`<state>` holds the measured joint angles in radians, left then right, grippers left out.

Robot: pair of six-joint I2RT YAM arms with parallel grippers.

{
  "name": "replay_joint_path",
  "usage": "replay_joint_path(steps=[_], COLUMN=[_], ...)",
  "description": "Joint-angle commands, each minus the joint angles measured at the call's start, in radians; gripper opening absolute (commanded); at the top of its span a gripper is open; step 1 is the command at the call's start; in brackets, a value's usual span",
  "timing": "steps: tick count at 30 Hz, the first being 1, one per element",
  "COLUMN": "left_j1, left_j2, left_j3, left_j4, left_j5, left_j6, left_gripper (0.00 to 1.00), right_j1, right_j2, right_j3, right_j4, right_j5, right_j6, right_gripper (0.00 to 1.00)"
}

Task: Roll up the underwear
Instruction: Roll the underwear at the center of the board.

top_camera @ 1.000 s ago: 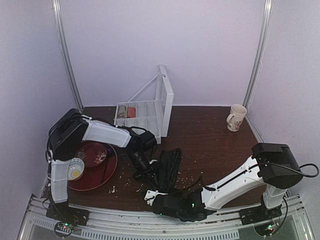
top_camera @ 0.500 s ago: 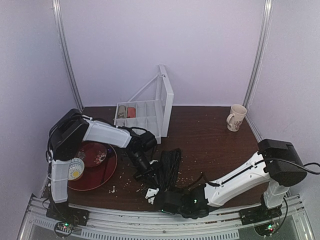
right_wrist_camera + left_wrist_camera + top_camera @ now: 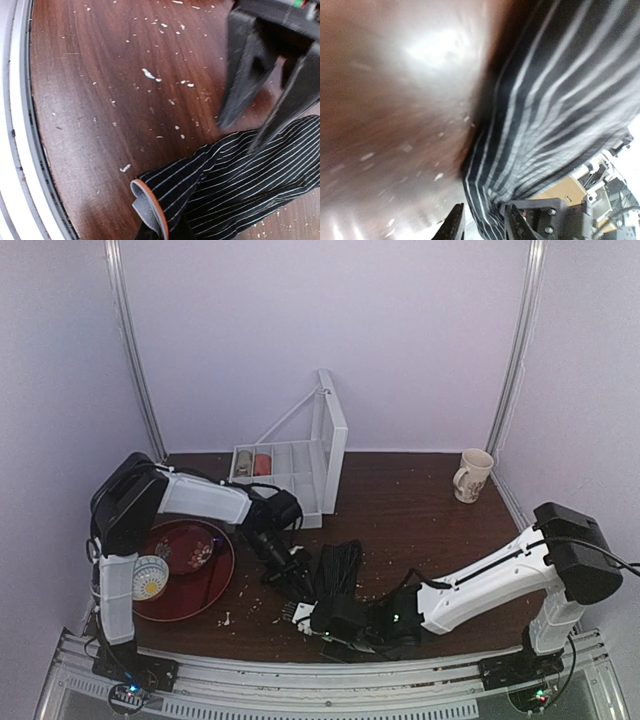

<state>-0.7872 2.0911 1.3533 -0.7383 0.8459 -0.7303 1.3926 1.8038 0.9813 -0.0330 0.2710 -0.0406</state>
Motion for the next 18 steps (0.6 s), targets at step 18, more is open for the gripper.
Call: replay_joint_path(steps=[18], left_j1=[0.064], left_j2=[-0.306], left_j3=[-0.064], left_j4=[-0.075], left_j5=[-0.150], left_j6=[-0.017], left_gripper=[0.36], right_j1=[-0.226], right_j2=[0.064], right_j3=[0.227], right_j4=[-0.238], right_j5=[-0.571], right_j6=[0.078], right_gripper=[0.00])
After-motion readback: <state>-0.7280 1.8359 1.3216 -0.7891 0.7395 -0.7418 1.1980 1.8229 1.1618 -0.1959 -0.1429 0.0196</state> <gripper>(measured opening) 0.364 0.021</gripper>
